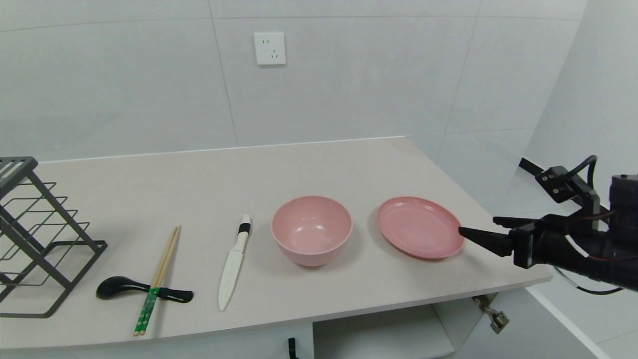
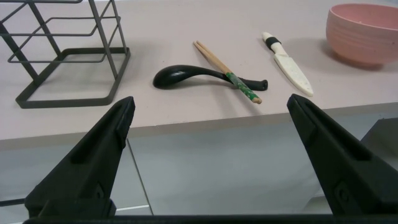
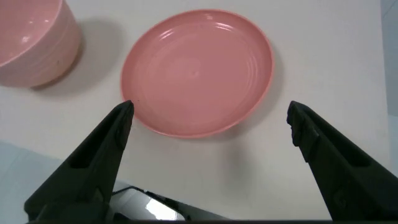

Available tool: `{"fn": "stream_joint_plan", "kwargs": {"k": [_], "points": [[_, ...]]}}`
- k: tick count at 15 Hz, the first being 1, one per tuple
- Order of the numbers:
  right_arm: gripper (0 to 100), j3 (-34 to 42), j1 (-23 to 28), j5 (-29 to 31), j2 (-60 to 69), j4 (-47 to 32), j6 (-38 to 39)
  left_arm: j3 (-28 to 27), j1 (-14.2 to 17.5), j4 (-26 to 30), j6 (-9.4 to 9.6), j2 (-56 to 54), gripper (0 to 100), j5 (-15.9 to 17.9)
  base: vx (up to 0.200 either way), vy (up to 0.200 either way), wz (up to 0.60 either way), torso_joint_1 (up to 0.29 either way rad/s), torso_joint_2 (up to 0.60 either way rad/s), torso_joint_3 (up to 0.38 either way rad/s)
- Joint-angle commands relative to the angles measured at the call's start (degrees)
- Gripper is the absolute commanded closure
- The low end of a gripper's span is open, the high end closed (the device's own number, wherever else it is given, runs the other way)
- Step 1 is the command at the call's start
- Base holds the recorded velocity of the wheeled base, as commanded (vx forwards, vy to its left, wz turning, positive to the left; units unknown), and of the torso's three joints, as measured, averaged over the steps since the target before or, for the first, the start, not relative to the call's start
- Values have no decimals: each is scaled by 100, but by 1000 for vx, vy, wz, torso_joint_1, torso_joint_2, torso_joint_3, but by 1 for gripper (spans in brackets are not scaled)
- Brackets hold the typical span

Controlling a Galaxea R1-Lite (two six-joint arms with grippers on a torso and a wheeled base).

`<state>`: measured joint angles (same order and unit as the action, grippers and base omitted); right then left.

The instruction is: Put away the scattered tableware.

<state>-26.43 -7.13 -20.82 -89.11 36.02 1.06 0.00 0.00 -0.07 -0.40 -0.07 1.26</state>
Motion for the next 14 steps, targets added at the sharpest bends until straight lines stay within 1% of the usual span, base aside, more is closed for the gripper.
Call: {"fn": "stream_joint_plan", "kwargs": {"k": [1,4,14], "points": [[0,-55,36,8,-300,10,-27,0,0,-1,-4,7,0,-3,0,0,0,0,0,0],[0,-108,28,219,-519,10,-194,0,0,-1,-4,7,0,-3,0,0,0,0,0,0],[0,-996,28,210,-1530,19,-212,0,0,-1,-4,7,0,-3,0,0,0,0,0,0]]}}
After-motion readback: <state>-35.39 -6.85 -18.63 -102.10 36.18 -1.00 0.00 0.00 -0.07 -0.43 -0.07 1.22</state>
